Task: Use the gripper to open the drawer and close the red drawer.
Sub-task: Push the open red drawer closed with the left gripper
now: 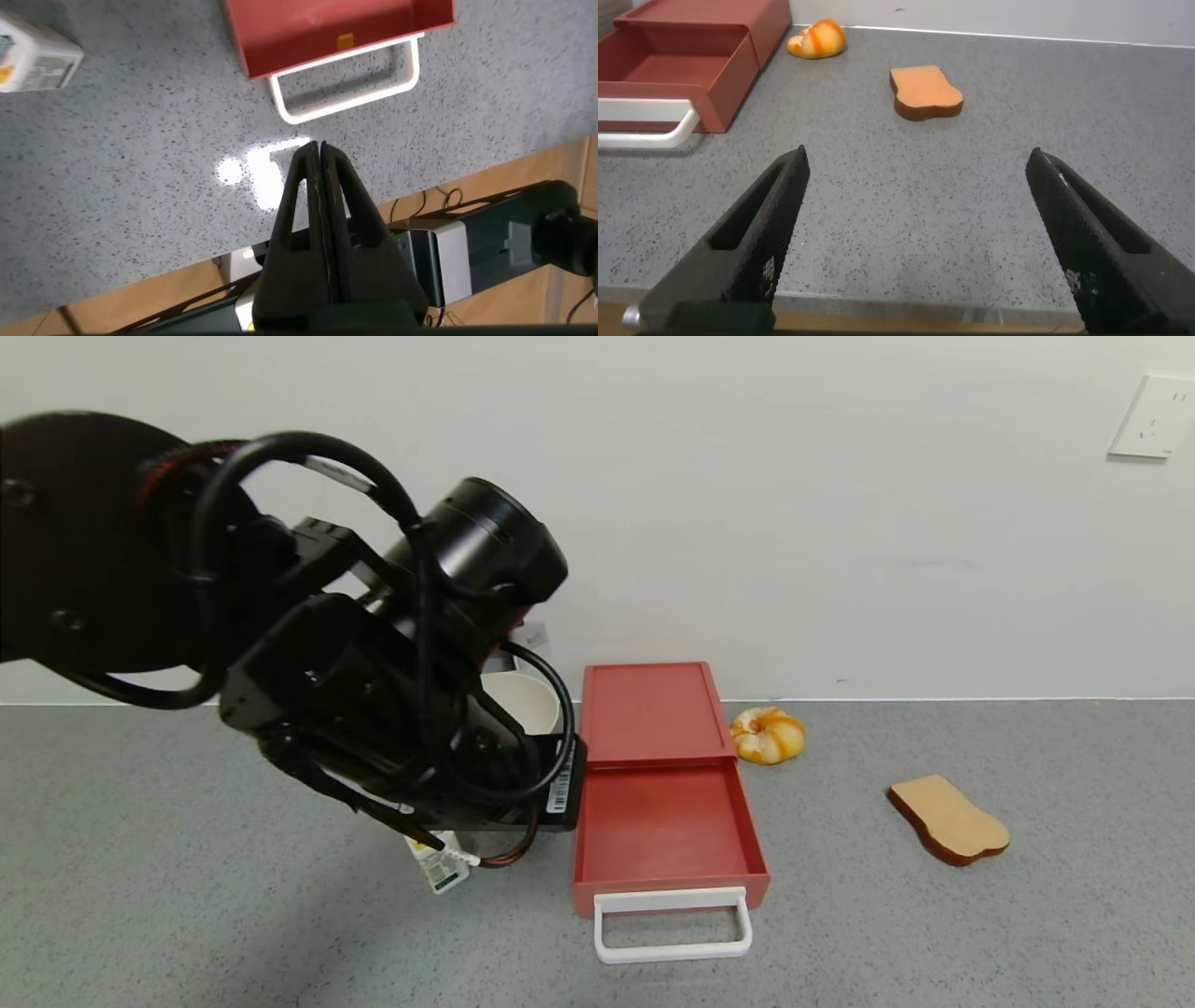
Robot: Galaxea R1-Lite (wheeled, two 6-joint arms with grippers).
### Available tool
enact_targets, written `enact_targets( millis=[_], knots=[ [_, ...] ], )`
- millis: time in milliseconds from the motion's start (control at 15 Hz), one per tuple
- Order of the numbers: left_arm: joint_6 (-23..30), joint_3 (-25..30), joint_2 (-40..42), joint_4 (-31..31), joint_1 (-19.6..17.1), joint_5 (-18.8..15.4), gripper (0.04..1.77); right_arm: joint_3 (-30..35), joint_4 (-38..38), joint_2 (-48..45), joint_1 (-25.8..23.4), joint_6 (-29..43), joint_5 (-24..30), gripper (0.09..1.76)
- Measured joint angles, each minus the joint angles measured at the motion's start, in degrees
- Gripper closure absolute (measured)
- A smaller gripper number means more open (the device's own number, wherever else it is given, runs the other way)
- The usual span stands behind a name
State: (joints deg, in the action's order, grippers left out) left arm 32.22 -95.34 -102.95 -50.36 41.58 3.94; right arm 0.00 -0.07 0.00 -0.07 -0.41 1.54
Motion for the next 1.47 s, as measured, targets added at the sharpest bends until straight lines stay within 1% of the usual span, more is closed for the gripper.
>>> enact_targets(
  millis=[267,600,800,1000,1267,1467],
  knots=[
    [1.2,-0.1,-5.1,0.3,2.9,0.5,1.7,0.0,0.0,0.0,0.0,0.0,0.0,0.14],
    [2.9,-0.4,-11.2,2.4,4.7,0.7,1.7,0.0,0.0,0.0,0.0,0.0,0.0,0.14],
    [5.1,-1.9,-14.3,2.4,6.4,2.3,1.7,0.0,0.0,0.0,0.0,0.0,0.0,0.14],
    [6.5,-3.3,-17.3,2.4,7.9,2.8,1.7,0.0,0.0,0.0,0.0,0.0,0.0,0.14],
    [8.9,-6.7,-21.2,2.3,8.9,3.9,1.7,0.0,0.0,0.0,0.0,0.0,0.0,0.14],
    [9.7,-7.8,-23.4,2.3,9.2,4.0,1.7,0.0,0.0,0.0,0.0,0.0,0.0,0.14]
  ],
)
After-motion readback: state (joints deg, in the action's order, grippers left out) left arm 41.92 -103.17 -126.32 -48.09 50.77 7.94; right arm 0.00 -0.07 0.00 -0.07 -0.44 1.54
